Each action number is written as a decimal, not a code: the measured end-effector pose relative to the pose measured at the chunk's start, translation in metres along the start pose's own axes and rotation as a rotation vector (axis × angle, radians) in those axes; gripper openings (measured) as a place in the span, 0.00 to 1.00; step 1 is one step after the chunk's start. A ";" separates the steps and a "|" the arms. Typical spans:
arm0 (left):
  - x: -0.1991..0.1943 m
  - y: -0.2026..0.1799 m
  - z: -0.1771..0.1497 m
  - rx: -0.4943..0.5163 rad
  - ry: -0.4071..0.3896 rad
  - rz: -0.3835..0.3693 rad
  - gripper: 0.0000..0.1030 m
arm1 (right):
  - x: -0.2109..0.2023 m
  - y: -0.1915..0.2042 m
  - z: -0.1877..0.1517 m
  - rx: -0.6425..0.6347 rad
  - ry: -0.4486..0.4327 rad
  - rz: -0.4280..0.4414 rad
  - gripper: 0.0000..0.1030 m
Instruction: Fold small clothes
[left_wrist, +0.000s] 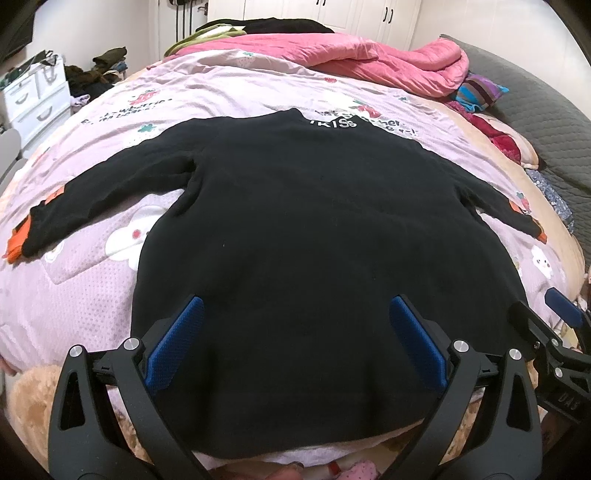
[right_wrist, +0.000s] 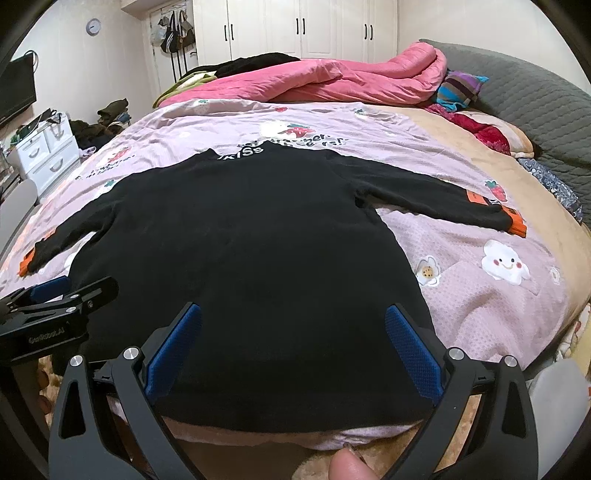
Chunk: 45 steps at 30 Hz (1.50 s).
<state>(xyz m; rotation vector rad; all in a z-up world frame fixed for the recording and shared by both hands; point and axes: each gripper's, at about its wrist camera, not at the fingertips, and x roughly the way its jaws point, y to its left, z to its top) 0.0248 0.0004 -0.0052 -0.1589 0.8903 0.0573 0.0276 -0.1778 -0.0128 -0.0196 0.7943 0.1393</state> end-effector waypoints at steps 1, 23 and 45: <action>0.001 0.000 0.002 0.000 0.000 0.000 0.92 | 0.001 0.000 0.002 0.003 0.000 0.001 0.96; 0.041 -0.010 0.055 -0.012 0.055 -0.036 0.92 | 0.037 -0.027 0.054 0.082 0.016 -0.014 0.96; 0.075 -0.035 0.124 0.024 0.056 -0.058 0.92 | 0.064 -0.050 0.113 0.162 -0.025 -0.011 0.96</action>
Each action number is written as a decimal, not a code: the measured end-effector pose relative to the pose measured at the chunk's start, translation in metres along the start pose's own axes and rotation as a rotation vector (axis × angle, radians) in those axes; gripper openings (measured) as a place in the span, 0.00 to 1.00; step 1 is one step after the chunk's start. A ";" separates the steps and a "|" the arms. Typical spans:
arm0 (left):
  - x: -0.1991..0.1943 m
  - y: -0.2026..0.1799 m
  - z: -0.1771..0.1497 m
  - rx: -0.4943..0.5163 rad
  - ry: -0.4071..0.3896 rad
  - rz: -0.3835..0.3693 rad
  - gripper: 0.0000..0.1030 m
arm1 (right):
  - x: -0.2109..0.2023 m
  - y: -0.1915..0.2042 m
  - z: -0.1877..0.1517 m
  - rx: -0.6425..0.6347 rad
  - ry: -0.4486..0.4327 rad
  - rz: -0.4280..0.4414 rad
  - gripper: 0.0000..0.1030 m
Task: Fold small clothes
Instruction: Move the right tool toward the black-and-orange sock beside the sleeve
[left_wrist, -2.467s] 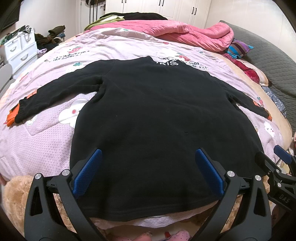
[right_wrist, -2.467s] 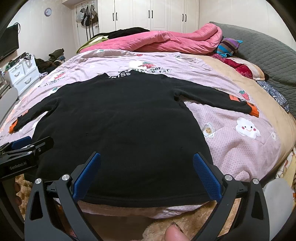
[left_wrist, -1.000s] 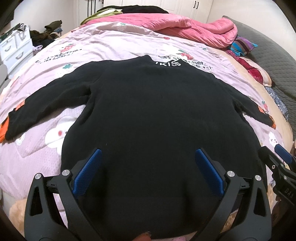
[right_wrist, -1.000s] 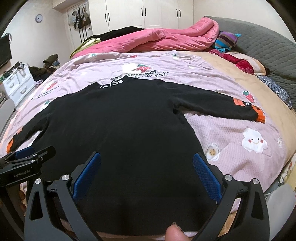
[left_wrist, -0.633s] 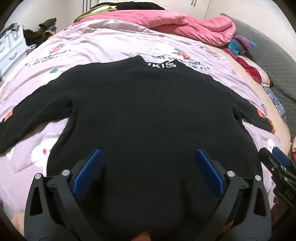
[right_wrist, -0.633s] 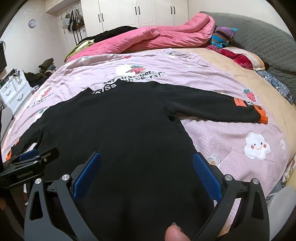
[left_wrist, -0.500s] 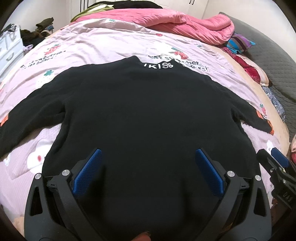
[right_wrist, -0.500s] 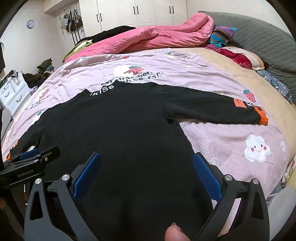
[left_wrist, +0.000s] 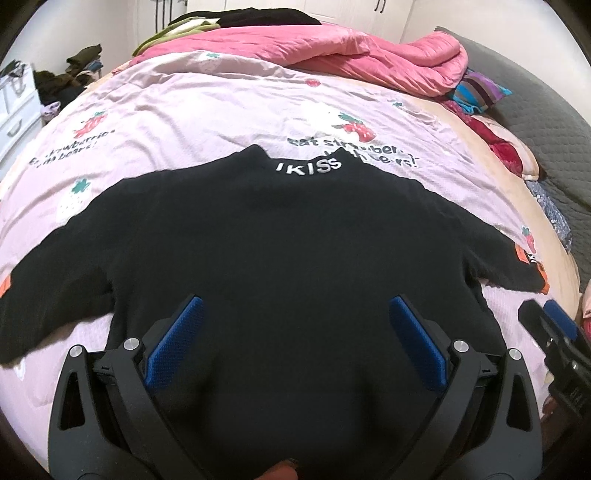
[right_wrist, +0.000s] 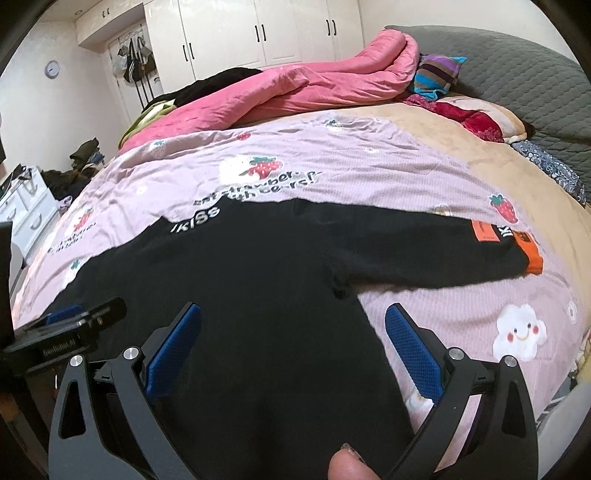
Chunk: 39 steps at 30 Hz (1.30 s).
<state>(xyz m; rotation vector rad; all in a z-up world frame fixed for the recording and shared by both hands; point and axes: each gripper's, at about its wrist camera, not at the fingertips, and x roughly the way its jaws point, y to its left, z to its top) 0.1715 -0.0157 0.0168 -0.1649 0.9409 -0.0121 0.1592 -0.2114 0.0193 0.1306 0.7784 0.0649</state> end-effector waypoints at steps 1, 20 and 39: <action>0.001 -0.001 0.002 0.002 0.001 0.000 0.92 | 0.002 -0.001 0.005 0.004 -0.003 -0.001 0.96; 0.049 -0.028 0.045 0.105 0.049 -0.116 0.92 | 0.049 -0.062 0.056 0.172 -0.017 -0.080 0.96; 0.099 -0.024 0.058 0.106 0.067 -0.090 0.92 | 0.082 -0.203 0.033 0.463 0.028 -0.395 0.96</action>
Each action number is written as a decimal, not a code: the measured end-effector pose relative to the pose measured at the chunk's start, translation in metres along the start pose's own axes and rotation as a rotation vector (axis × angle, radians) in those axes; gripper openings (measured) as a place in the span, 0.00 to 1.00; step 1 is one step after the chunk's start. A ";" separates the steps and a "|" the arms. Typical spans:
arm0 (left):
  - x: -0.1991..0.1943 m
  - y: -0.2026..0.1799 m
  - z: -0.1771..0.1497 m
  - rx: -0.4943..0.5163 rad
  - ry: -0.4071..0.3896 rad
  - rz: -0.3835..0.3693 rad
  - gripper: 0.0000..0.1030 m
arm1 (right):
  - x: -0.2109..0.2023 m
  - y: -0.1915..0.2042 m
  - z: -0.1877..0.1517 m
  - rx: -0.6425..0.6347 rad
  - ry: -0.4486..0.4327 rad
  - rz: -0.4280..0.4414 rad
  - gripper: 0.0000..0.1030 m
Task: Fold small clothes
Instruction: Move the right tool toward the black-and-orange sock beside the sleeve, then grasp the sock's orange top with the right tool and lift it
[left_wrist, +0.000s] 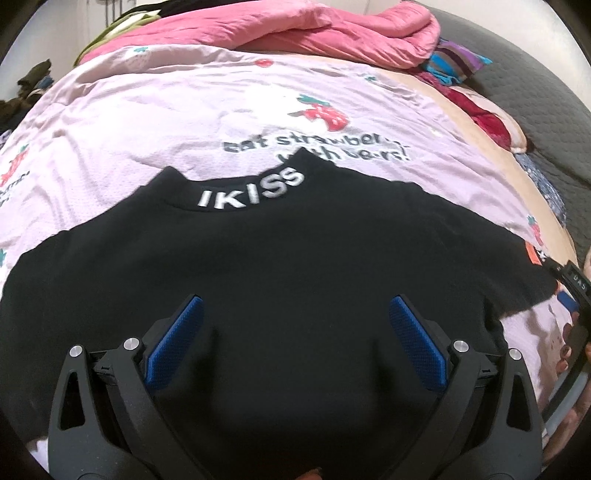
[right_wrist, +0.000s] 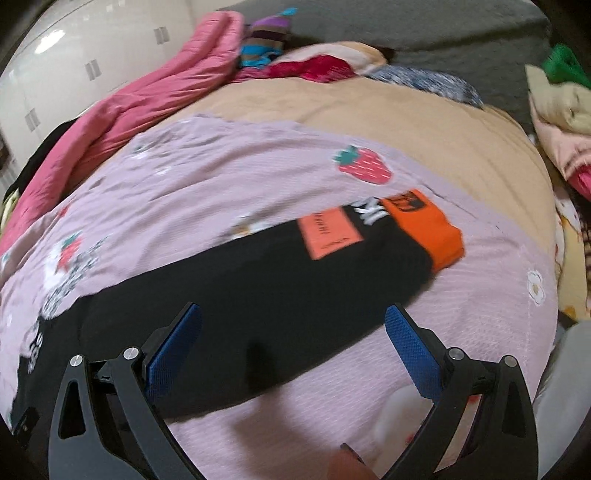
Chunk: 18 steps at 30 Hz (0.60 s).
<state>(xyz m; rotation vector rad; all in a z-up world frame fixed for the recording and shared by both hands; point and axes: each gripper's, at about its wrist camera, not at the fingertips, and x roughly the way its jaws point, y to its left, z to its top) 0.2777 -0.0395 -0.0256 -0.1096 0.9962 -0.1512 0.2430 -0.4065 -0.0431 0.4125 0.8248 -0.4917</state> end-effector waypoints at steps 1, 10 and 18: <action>0.000 0.001 0.000 -0.003 -0.004 0.004 0.92 | 0.004 -0.007 0.002 0.024 0.007 -0.004 0.96; -0.005 0.018 0.004 -0.035 -0.008 0.016 0.92 | 0.035 -0.055 0.013 0.189 0.062 0.043 0.96; -0.011 0.028 0.010 -0.073 -0.032 0.016 0.92 | 0.059 -0.073 0.033 0.283 0.041 0.106 0.96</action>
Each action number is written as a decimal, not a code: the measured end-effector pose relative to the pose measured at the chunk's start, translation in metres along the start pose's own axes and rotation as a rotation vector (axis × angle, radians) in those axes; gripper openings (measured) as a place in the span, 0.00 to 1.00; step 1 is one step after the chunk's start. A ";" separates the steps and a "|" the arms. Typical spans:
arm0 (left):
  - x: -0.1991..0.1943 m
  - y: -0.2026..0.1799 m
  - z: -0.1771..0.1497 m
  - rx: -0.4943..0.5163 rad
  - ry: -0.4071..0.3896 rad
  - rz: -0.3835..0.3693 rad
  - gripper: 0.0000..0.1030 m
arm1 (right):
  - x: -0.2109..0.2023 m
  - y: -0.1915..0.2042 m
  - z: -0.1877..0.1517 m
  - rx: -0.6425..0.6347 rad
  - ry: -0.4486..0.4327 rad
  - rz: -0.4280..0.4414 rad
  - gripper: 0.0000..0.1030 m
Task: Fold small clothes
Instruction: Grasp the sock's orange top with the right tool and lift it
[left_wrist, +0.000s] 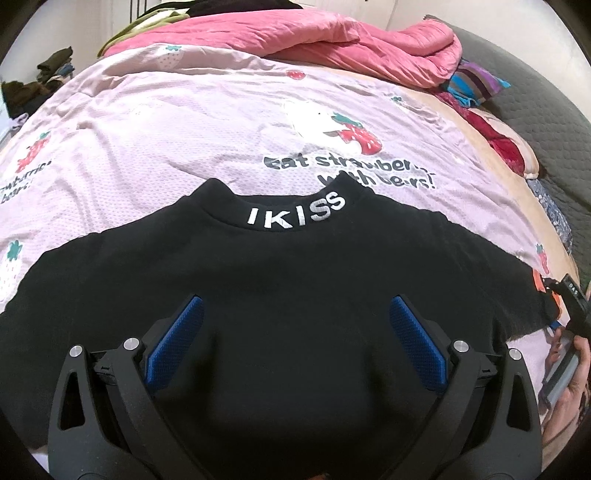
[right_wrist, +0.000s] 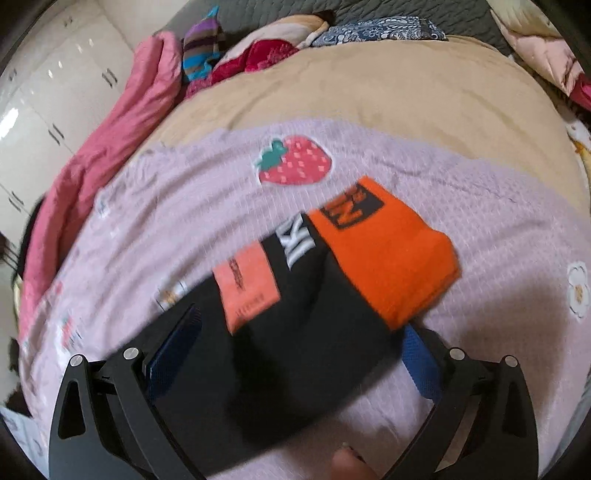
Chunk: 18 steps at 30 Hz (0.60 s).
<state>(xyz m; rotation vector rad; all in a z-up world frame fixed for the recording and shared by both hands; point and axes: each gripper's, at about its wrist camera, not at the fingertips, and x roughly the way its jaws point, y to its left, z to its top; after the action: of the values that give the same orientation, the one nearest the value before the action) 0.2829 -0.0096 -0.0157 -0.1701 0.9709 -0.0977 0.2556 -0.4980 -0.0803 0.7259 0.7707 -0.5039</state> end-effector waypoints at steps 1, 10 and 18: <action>0.000 0.000 0.001 -0.002 0.000 -0.002 0.92 | 0.001 -0.001 0.002 0.017 -0.011 0.009 0.95; -0.006 0.009 -0.001 -0.046 0.015 -0.028 0.92 | -0.003 -0.012 0.007 0.076 -0.070 0.164 0.18; -0.029 0.030 -0.008 -0.100 0.000 -0.024 0.92 | -0.037 0.035 0.002 -0.058 -0.130 0.313 0.17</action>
<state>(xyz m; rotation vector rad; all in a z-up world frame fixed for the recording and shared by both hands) 0.2599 0.0233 -0.0019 -0.2739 0.9741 -0.0708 0.2560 -0.4708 -0.0371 0.7362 0.5355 -0.2407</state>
